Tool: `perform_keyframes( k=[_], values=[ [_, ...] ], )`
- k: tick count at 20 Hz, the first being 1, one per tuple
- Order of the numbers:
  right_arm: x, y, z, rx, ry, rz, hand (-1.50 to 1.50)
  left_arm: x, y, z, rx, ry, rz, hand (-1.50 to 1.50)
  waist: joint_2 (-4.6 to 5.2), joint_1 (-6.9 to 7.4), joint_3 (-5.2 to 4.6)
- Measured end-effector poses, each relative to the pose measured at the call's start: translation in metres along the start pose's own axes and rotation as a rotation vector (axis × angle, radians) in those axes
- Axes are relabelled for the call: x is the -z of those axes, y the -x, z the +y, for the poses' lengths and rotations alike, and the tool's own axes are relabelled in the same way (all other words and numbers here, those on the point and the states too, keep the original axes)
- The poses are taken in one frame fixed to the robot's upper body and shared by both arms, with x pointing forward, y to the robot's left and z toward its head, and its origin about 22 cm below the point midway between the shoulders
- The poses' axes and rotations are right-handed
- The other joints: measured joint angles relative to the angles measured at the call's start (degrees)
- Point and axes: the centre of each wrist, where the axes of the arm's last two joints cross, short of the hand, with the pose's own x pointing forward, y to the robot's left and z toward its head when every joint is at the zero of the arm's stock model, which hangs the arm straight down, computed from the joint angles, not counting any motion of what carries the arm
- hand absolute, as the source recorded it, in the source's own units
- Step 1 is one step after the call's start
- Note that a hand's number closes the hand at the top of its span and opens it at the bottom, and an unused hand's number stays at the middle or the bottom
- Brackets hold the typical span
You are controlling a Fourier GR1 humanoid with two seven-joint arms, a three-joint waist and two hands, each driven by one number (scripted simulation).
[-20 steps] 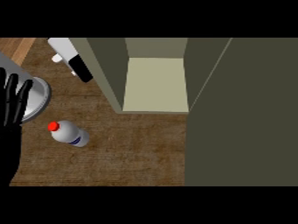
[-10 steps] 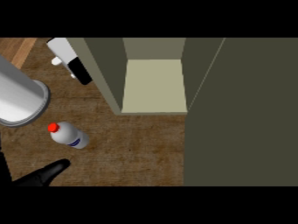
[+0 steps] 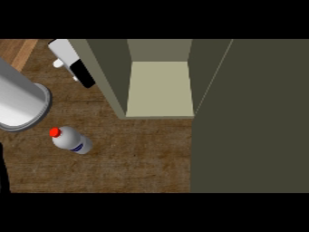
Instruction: Pick up the bottled water, place it into the cabinet and close the cabinet
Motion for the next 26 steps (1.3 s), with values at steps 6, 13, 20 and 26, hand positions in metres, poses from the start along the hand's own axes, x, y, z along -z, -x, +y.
perform_keyframes(
  k=[6,13,20,26],
  values=[
    [-0.014,0.001,-0.001,-0.003,0.006,0.02,-1.5,-0.019,0.001,-0.007,-0.006,-0.016,0.033,-1.5,0.02,-0.04,0.0],
    [-0.029,0.001,-0.004,-0.019,0.004,0.034,-1.5,-0.029,0.003,-0.008,0.018,-0.028,0.041,-1.5,0.0,-0.2,-0.02],
    [-0.045,0.002,-0.003,-0.008,0.005,0.033,-1.5,-0.017,0.012,0.001,0.036,-0.07,0.059,-1.5,0.04,-0.48,-0.08],
    [-0.052,0.003,-0.002,0.0,-0.003,0.032,-1.5,-0.005,0.032,0.008,0.019,-0.107,0.1,-1.5,0.07,-0.43,-0.14]
  ],
)
